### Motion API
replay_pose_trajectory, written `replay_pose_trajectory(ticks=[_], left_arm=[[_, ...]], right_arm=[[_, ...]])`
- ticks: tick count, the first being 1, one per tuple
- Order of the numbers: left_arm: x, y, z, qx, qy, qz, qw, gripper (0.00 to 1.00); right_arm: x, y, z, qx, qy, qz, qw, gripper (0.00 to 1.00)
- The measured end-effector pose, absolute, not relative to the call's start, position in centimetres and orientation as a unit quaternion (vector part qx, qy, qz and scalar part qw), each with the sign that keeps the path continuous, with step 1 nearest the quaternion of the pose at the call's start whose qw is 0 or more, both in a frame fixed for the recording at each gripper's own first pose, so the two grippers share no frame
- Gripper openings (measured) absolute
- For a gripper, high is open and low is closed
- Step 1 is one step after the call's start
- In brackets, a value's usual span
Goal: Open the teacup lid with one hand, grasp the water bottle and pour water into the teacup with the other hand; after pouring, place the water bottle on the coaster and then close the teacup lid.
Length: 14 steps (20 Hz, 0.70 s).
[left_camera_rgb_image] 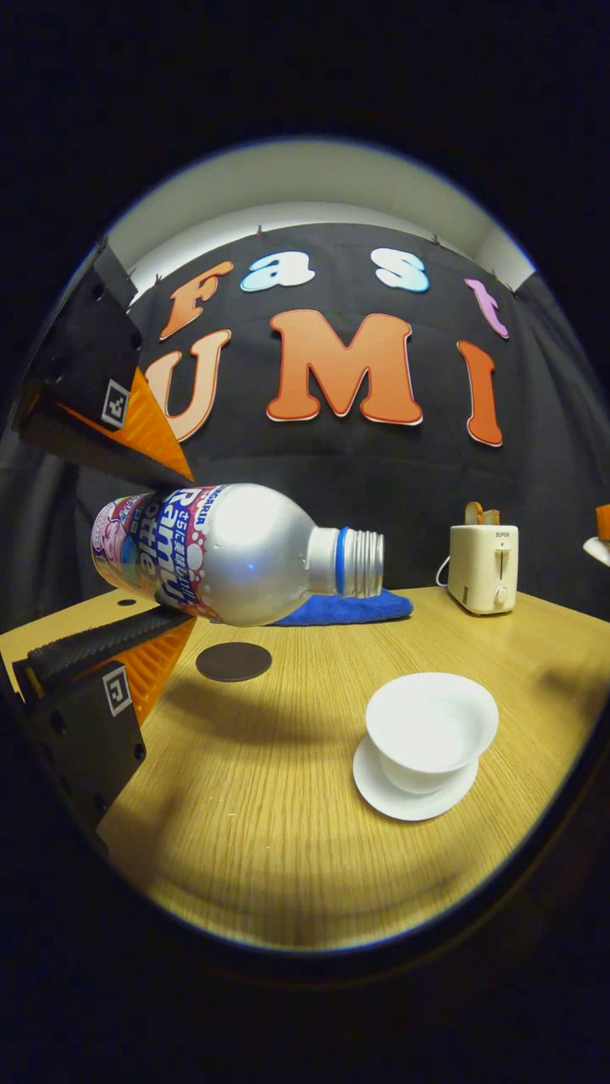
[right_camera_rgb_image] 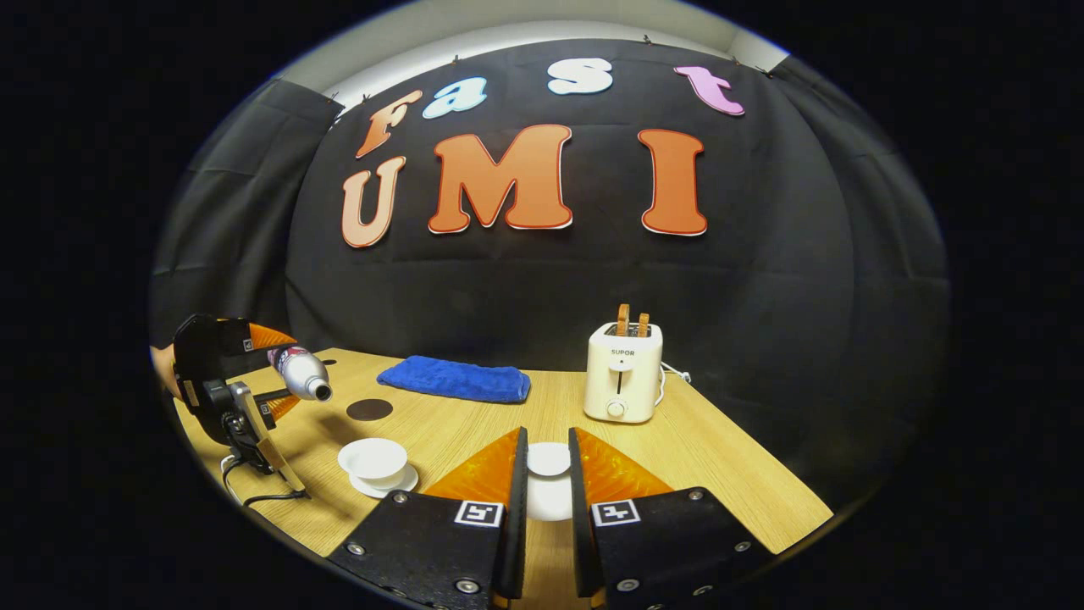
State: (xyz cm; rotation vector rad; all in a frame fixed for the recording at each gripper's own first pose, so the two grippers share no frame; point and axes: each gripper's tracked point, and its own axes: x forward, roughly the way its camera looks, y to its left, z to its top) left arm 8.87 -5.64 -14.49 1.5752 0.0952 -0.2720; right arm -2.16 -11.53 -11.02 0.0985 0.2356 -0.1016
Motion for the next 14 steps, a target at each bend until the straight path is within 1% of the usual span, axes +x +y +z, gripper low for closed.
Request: replay_pose_trajectory(ticks=[5,6,7,11,12,14], left_arm=[[9.1,-6.8,-14.0,0.739,0.03,-0.131,0.661,0.86],[9.1,-6.8,-13.7,0.746,0.026,-0.132,0.653,0.82],[9.1,-7.1,-13.6,0.752,0.022,-0.134,0.645,0.86],[9.3,-7.8,-12.7,0.777,0.003,-0.134,0.615,0.86],[9.2,-7.8,-12.6,0.778,0.001,-0.133,0.614,0.86],[9.3,-7.7,-12.3,0.784,-0.004,-0.132,0.607,0.82]], right_arm=[[-2.4,-11.9,-11.0,0.051,0.117,-0.053,0.99,0.24],[-2.4,-11.9,-11.0,0.05,0.117,-0.052,0.99,0.24],[-2.5,-12.0,-11.0,0.049,0.117,-0.054,0.99,0.24],[-2.8,-12.1,-11.0,0.052,0.115,-0.054,0.991,0.24],[-2.8,-12.2,-11.0,0.052,0.114,-0.056,0.991,0.24],[-2.9,-12.4,-10.8,0.053,0.113,-0.056,0.991,0.24]])
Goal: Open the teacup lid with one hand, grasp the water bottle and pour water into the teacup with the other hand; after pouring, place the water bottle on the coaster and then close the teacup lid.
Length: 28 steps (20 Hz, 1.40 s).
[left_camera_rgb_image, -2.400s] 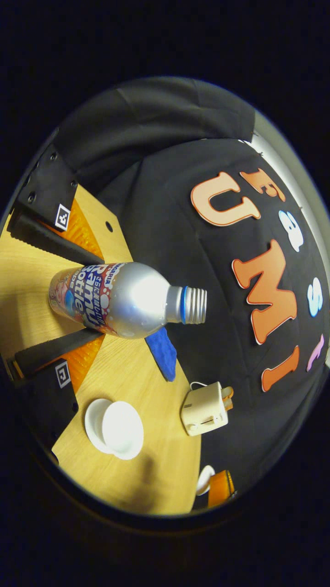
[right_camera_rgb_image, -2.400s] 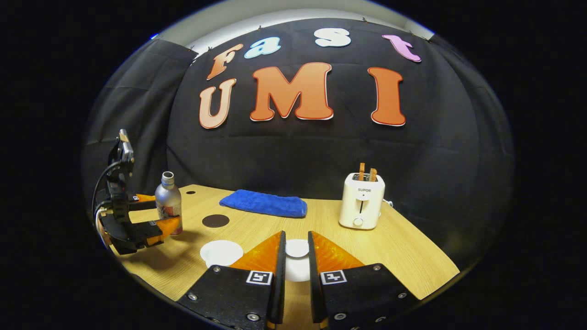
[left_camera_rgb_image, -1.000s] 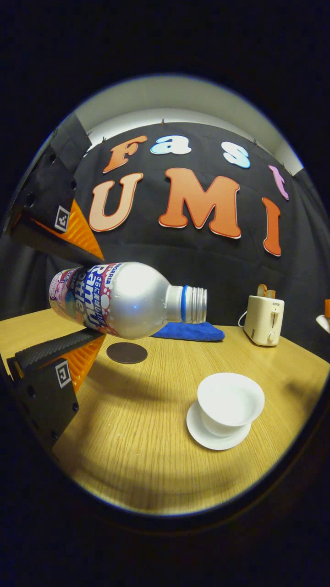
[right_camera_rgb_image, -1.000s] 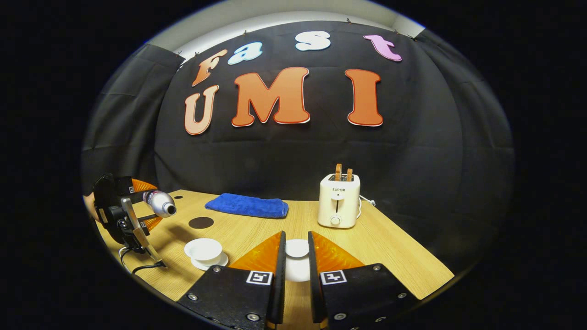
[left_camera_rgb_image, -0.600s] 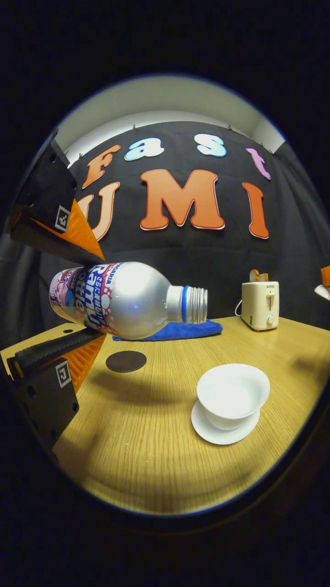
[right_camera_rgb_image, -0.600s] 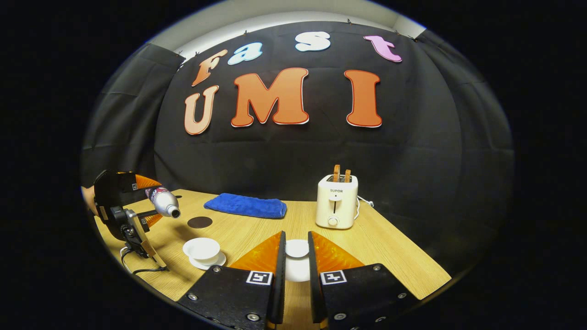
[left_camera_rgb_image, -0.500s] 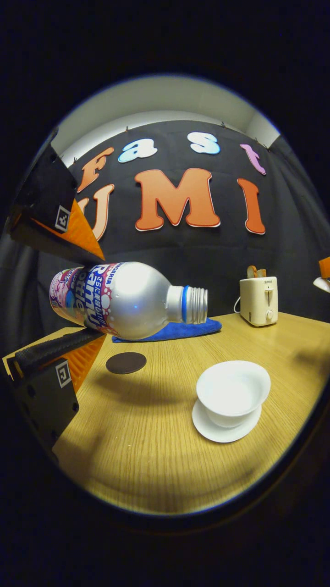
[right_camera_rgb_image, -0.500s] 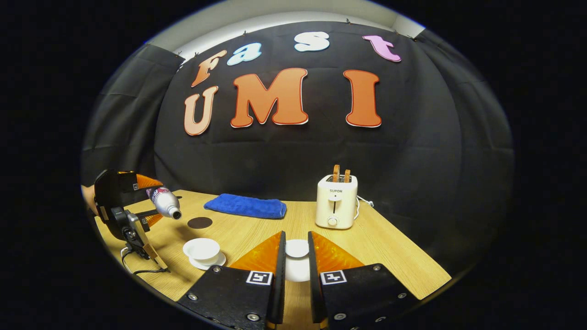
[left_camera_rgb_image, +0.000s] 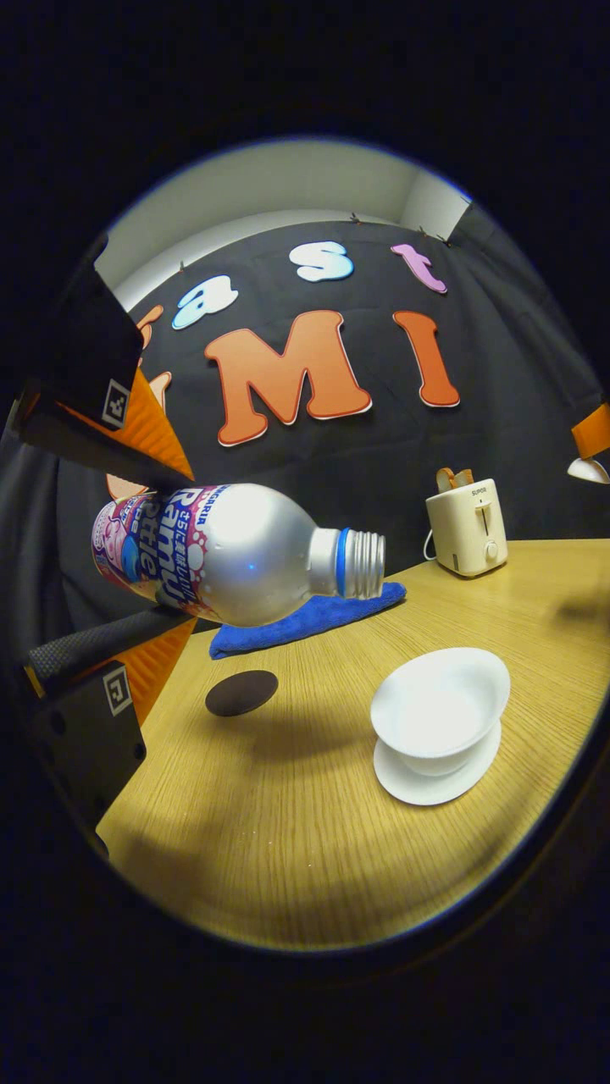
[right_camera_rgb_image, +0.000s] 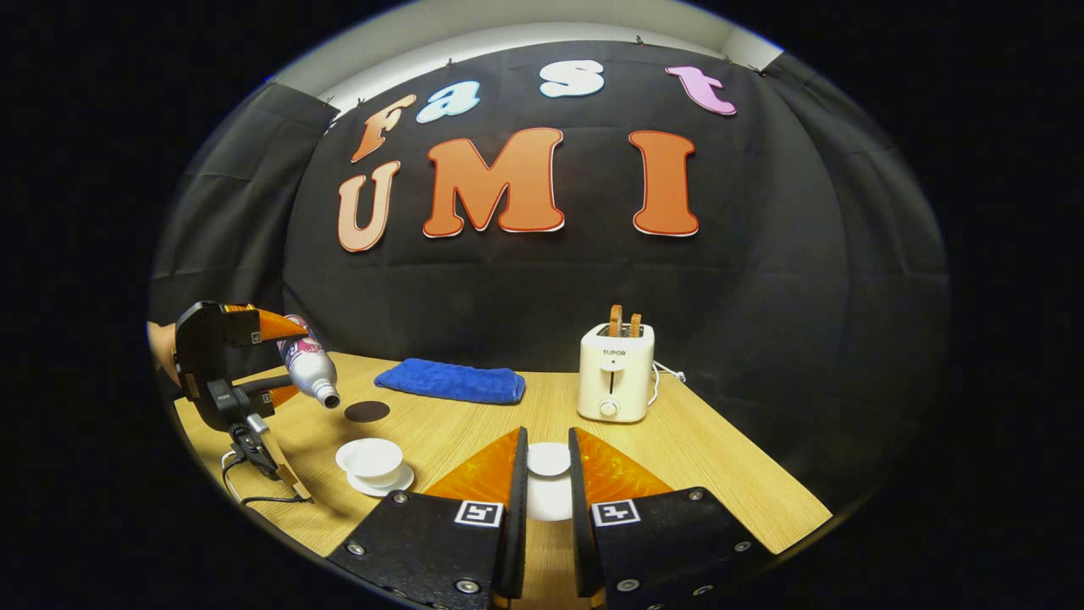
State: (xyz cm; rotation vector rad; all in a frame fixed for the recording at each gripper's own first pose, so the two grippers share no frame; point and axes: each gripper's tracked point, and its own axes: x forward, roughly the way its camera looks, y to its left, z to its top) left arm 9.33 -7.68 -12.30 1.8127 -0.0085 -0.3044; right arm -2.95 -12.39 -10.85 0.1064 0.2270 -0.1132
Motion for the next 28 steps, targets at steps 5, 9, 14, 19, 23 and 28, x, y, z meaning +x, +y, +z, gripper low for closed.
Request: replay_pose_trajectory(ticks=[5,9,14,19,23,28], left_arm=[[9.8,-7.7,-11.3,0.802,-0.02,-0.119,0.586,0.86],[9.3,-8.0,-11.1,0.81,-0.031,-0.112,0.575,0.83],[8.6,-8.9,-11.0,0.819,-0.048,-0.099,0.563,0.86],[7.8,-10.1,-11.2,0.83,-0.064,-0.093,0.547,0.86],[7.7,-10.4,-11.4,0.839,-0.069,-0.095,0.532,0.86],[8.2,-10.9,-11.8,0.85,-0.072,-0.098,0.512,0.89]], right_arm=[[-3.1,-12.4,-10.6,0.057,0.108,-0.057,0.991,0.24],[-3.4,-12.5,-10.6,0.059,0.108,-0.057,0.991,0.24],[-3.3,-12.4,-10.5,0.059,0.109,-0.052,0.991,0.24],[-3.4,-12.2,-10.3,0.052,0.108,-0.052,0.991,0.24],[-3.2,-12.2,-10.5,0.049,0.112,-0.051,0.991,0.24],[-3.2,-12.0,-10.5,0.045,0.114,-0.052,0.991,0.24]])
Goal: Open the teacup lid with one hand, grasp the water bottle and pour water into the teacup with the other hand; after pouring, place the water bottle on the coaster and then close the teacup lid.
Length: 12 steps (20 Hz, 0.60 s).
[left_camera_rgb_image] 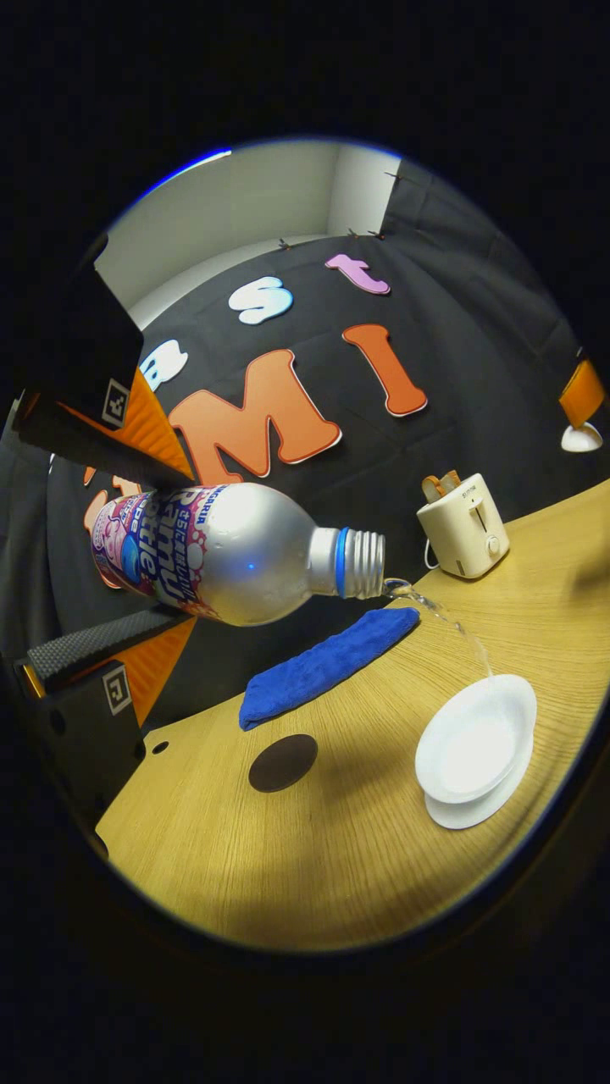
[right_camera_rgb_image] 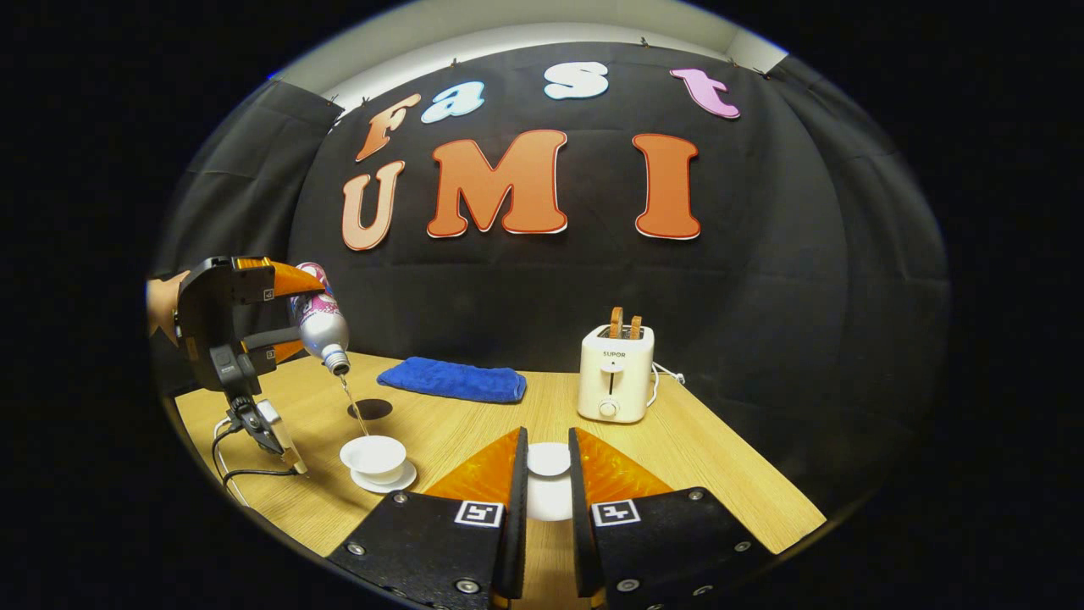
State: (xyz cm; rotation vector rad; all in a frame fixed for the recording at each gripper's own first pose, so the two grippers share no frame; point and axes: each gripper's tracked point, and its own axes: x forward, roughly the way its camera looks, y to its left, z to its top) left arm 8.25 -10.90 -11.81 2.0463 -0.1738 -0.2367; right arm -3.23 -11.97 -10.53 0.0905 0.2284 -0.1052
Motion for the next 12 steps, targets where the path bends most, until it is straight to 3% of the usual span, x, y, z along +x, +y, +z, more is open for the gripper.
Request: replay_pose_trajectory(ticks=[2,3,5,6,7,8,9,12], left_arm=[[8.2,-11.1,-12.1,0.855,-0.077,-0.101,0.502,0.83],[8.2,-11.3,-12.3,0.859,-0.083,-0.105,0.495,0.86],[8.1,-11.9,-12.5,0.864,-0.093,-0.106,0.484,0.83],[8.0,-11.8,-12.6,0.865,-0.096,-0.106,0.48,0.89],[7.9,-11.9,-13.0,0.867,-0.097,-0.108,0.476,0.83],[8.0,-12.0,-13.0,0.87,-0.099,-0.108,0.472,0.89],[8.0,-12.0,-13.3,0.871,-0.1,-0.108,0.468,0.83],[8.0,-12.0,-13.6,0.872,-0.105,-0.109,0.466,0.82]], right_arm=[[-3.3,-11.9,-10.6,0.045,0.114,-0.052,0.991,0.24],[-3.3,-12.0,-10.6,0.042,0.113,-0.054,0.991,0.24],[-3.3,-11.6,-10.6,0.038,0.113,-0.053,0.991,0.24],[-3.2,-11.5,-10.5,0.039,0.112,-0.05,0.992,0.24],[-3.4,-11.6,-10.6,0.039,0.113,-0.049,0.992,0.24],[-3.4,-11.6,-10.7,0.038,0.113,-0.048,0.992,0.24],[-3.3,-11.6,-10.7,0.036,0.114,-0.048,0.992,0.24],[-3.2,-11.4,-10.6,0.037,0.116,-0.048,0.991,0.24]])
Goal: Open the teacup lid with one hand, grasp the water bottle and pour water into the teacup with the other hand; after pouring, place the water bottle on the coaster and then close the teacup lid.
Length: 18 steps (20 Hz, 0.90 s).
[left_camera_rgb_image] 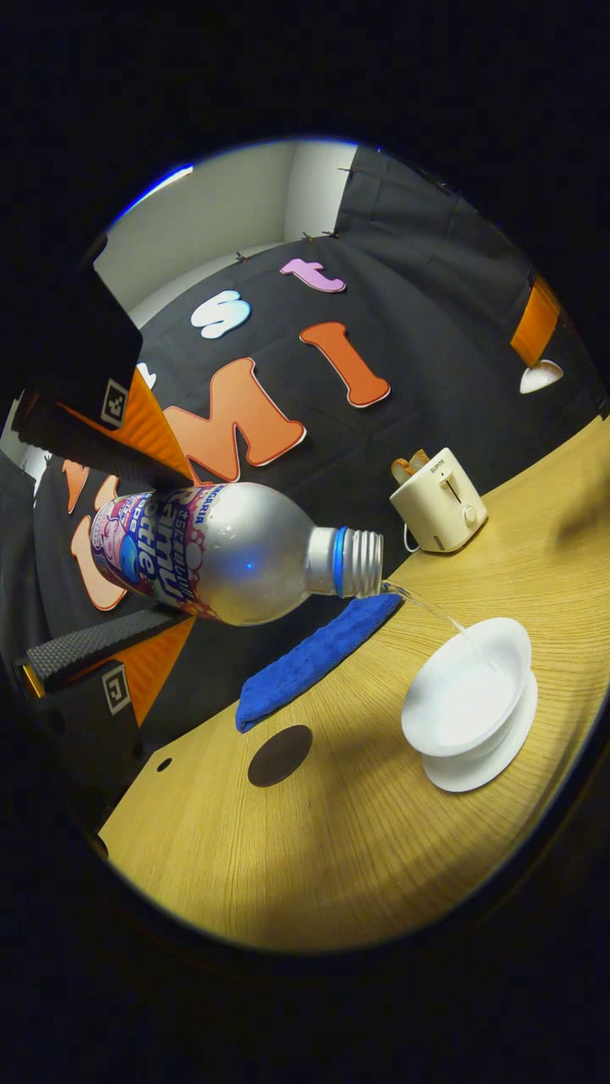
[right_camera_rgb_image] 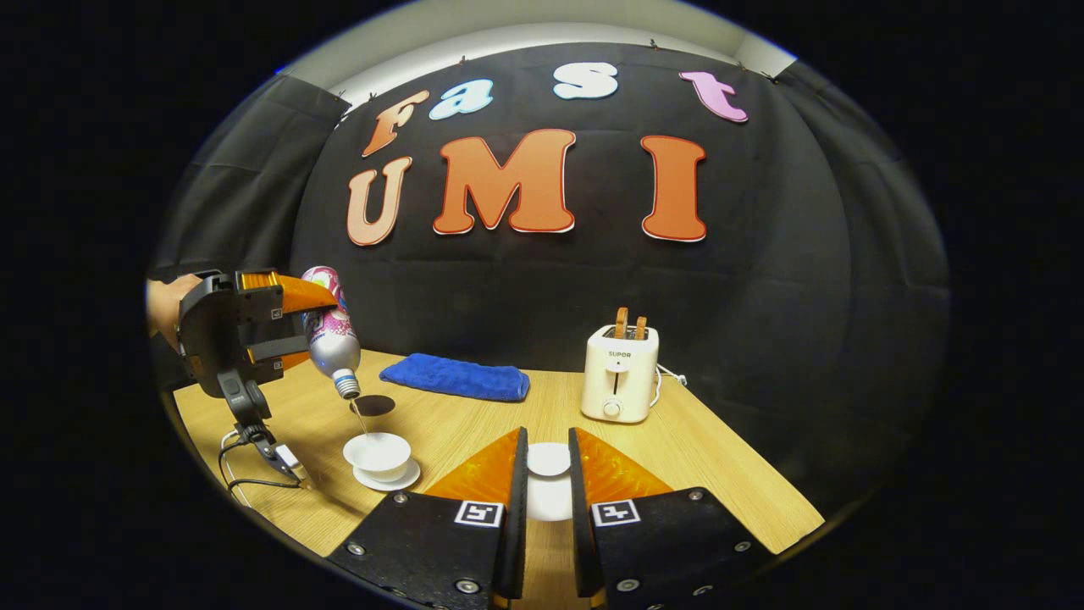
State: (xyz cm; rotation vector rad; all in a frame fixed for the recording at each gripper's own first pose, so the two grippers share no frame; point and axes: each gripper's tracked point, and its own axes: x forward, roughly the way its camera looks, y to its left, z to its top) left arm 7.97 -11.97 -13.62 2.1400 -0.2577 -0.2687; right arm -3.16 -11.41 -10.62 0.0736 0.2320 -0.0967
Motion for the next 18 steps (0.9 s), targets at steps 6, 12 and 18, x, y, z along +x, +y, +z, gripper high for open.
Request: replay_pose_trajectory(ticks=[6,12,18], left_arm=[[7.7,-11.7,-13.9,0.859,-0.114,-0.113,0.486,0.86],[8.2,-12.1,-11.4,0.814,-0.147,-0.098,0.554,0.86],[9.3,-9.9,-8.8,0.729,-0.159,-0.081,0.661,0.86]], right_arm=[[-3.1,-11.0,-10.5,0.035,0.118,-0.044,0.991,0.24],[-1.8,-9.0,-9.5,0.017,0.121,-0.026,0.992,0.24],[-1.0,-7.6,-8.9,0.004,0.12,-0.014,0.993,0.24]])
